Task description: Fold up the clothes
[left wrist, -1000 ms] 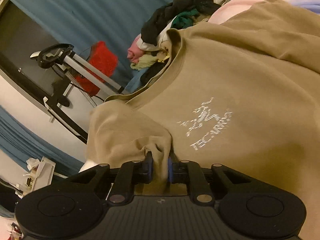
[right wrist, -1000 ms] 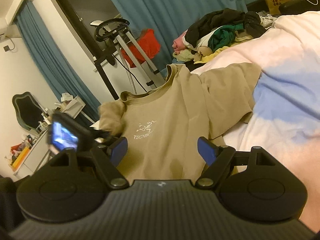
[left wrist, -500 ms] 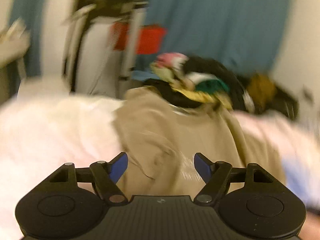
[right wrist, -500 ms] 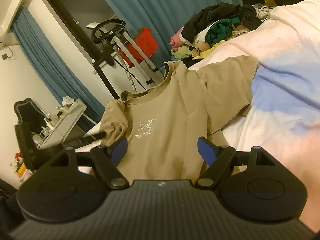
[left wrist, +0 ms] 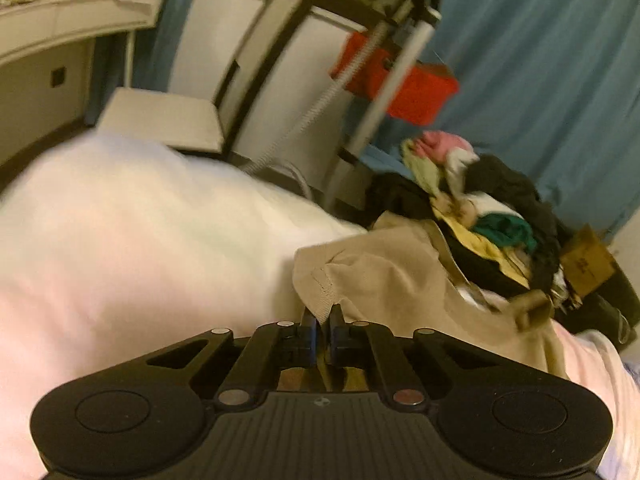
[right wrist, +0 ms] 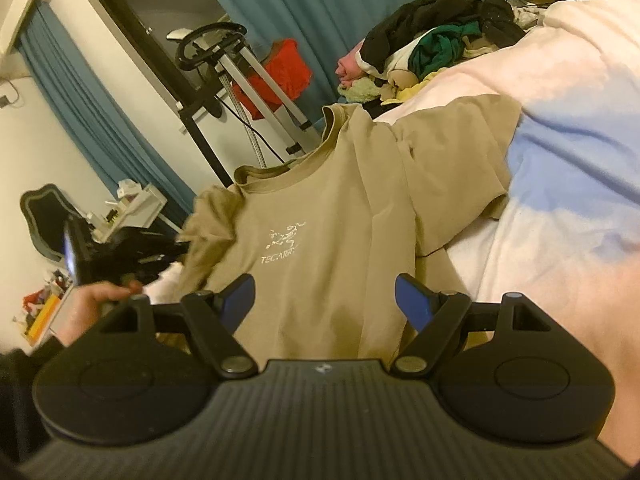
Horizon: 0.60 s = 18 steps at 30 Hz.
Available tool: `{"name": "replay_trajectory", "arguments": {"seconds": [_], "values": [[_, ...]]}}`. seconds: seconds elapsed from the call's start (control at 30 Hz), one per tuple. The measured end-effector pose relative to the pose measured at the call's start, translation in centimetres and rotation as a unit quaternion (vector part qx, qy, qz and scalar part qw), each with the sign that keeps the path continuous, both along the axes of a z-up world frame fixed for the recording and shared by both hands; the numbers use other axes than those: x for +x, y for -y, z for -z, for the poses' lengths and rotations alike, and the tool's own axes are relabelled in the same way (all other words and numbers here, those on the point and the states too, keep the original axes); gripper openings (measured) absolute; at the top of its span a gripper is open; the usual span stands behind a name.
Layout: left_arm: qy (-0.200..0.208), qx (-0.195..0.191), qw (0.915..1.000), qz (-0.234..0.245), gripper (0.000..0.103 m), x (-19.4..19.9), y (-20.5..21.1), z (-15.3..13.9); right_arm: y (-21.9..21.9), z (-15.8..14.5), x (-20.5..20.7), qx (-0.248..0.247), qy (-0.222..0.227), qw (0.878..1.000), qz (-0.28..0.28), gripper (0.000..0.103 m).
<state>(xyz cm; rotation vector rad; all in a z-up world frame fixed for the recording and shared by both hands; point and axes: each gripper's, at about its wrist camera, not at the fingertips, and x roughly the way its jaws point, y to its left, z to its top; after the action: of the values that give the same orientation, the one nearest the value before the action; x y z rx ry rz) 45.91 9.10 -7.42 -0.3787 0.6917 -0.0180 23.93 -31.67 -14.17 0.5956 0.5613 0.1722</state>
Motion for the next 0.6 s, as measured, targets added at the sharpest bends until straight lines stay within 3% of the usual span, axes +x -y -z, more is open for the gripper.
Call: {"name": "replay_trajectory", "arguments": {"seconds": [0.23, 0.37, 0.43, 0.6], "values": [[-0.01, 0.099, 0.9926, -0.07, 0.005, 3.8, -7.6, -4.1, -1.5, -0.1, -0.1, -0.037, -0.001, 0.999, -0.01, 0.079], [-0.053, 0.189, 0.9749, -0.105, 0.0, 5.2, -9.1, -2.0, -2.0, 0.4, 0.4, -0.055, -0.008, 0.998, -0.01, 0.079], [-0.053, 0.175, 0.9791, -0.09, 0.003, 3.9, -9.2, -1.6, -2.2, 0.5, 0.7, -0.063, -0.009, 0.998, -0.01, 0.079], [-0.053, 0.139, 0.9877, -0.049, 0.028, 0.6, -9.6, -0.5, -2.4, 0.5, 1.1, -0.067, -0.003, 0.998, -0.014, 0.079]]}}
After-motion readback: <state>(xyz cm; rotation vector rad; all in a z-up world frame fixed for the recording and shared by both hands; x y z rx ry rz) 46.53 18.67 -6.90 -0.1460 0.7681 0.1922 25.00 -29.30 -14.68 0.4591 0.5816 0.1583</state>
